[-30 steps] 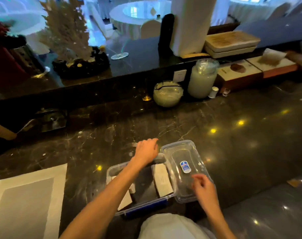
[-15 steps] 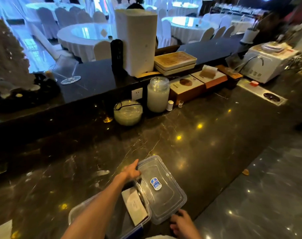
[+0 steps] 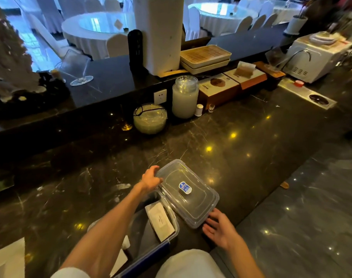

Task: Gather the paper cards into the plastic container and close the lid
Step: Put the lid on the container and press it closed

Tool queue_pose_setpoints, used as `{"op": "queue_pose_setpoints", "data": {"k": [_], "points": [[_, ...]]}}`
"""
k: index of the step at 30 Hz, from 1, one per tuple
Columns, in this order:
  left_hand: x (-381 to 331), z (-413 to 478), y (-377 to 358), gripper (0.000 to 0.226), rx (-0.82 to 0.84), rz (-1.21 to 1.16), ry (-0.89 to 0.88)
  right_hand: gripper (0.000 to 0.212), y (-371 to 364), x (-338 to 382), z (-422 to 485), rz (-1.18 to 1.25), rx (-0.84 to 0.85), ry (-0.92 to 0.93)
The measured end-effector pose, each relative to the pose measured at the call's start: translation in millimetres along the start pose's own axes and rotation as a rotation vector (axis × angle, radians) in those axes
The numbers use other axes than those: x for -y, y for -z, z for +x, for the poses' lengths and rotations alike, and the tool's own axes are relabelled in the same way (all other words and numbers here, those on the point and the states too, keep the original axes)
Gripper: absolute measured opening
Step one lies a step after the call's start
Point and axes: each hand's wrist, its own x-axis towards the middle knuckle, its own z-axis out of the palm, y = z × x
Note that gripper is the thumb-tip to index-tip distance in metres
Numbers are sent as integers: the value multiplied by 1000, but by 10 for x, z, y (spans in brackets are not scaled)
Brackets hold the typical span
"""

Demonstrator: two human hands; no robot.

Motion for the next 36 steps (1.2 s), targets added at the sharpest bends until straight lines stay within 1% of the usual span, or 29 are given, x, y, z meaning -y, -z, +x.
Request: {"op": "queue_pose_setpoints", "data": {"k": [3, 6, 8, 10, 12, 14, 16, 19, 21, 23, 25, 29, 31, 32, 33, 35, 36], "points": [[-33, 22, 47, 68, -12, 70, 5, 51, -37, 103, -3, 34, 18, 56], [-82, 42, 160, 70, -82, 146, 35, 58, -133, 260, -12, -58, -10, 175], [-120, 21, 303, 69, -123, 125, 38, 59, -229, 403, -11, -127, -29, 267], [-138, -75, 489, 67, -118, 39, 38, 59, -378, 559, -29, -199, -13, 339], [-123, -262, 687, 55, -96, -68, 26, 58, -570, 691, -71, -266, 48, 416], [-65, -493, 856, 42, -122, -157, -4, 58, -787, 778, -75, -335, 121, 495], [49, -749, 997, 40, -215, -198, -1, 60, -1012, 815, -86, -410, 209, 532], [329, -1122, 1120, 34, -352, -236, 47, 66, -1300, 741, -140, -539, 299, 531], [566, -1327, 1129, 29, -459, -268, 94, 55, -1420, 621, -194, -606, 365, 557], [804, -1505, 1088, 29, -538, -262, 157, 44, -1482, 466, -234, -678, 417, 586], [1028, -1666, 998, 29, -589, -215, 228, 41, -1479, 317, -234, -773, 447, 592], [1327, -1936, 728, 28, -628, -109, 322, 40, -1367, 57, -181, -915, 474, 600], [1410, -2035, 600, 31, -637, -55, 355, 30, -1310, -36, -182, -949, 466, 620], [1439, -2075, 551, 31, -636, -36, 361, 22, -1289, -62, -193, -954, 451, 632], [1464, -2108, 512, 30, -628, -30, 358, 19, -1274, -72, -224, -948, 434, 642], [1501, -2152, 454, 24, -608, -42, 354, 22, -1252, -77, -208, -958, 389, 658], [1512, -2165, 433, 22, -602, -50, 356, 17, -1230, -77, -168, -978, 364, 668]]}}
